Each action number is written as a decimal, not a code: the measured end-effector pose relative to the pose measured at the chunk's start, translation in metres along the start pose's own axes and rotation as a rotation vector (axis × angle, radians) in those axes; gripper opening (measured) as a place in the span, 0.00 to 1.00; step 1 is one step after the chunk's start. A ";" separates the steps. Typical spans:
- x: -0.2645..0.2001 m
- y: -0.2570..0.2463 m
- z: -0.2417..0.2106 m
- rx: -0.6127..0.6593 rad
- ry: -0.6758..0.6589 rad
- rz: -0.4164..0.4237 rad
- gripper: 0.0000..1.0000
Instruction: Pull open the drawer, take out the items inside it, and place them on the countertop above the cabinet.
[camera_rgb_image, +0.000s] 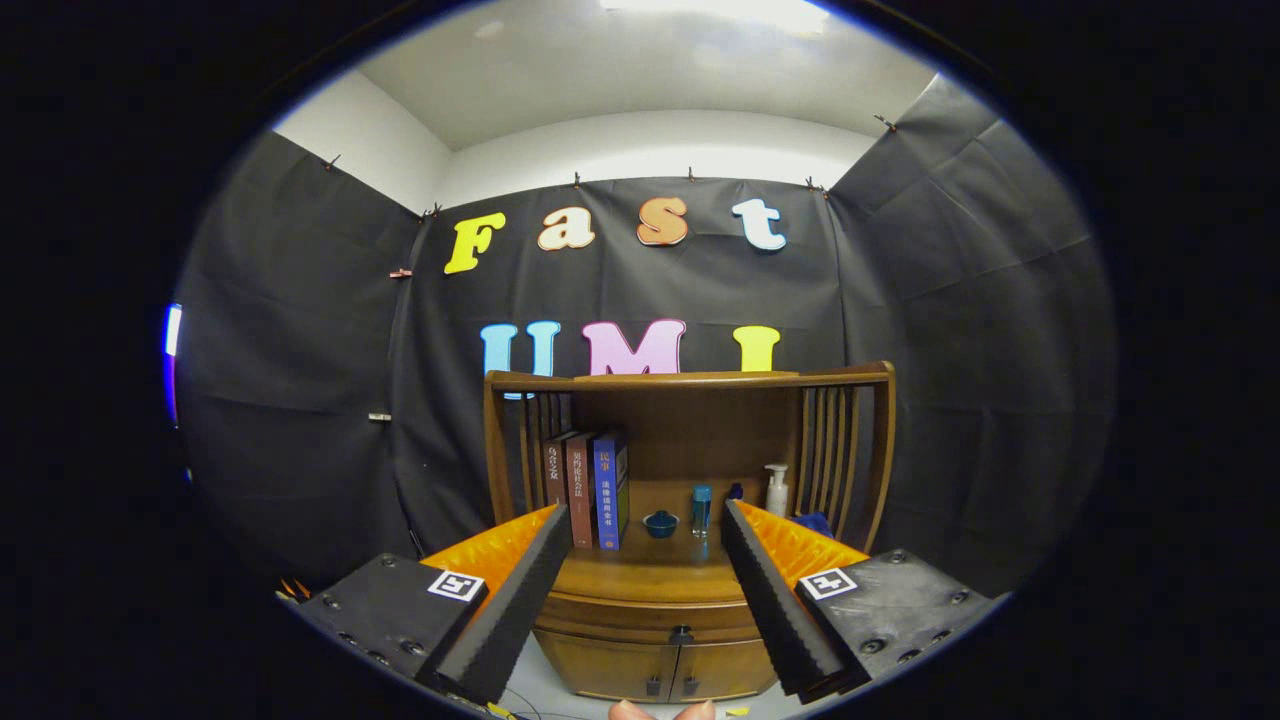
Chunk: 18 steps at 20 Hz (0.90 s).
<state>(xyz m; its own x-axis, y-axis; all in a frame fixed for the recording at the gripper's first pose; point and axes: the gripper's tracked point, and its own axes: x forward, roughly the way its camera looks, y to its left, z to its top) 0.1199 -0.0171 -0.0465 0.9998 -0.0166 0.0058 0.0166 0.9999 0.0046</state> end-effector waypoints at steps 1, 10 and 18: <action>0.012 0.002 -0.010 -0.010 -0.004 0.012 0.98; 0.078 0.005 -0.155 -0.022 0.065 0.024 0.99; 0.104 -0.030 -0.307 0.031 0.228 -0.069 0.99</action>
<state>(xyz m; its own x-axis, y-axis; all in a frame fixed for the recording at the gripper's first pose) 0.2248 -0.0472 -0.3535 0.9719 -0.0796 -0.2213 0.0878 0.9958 0.0276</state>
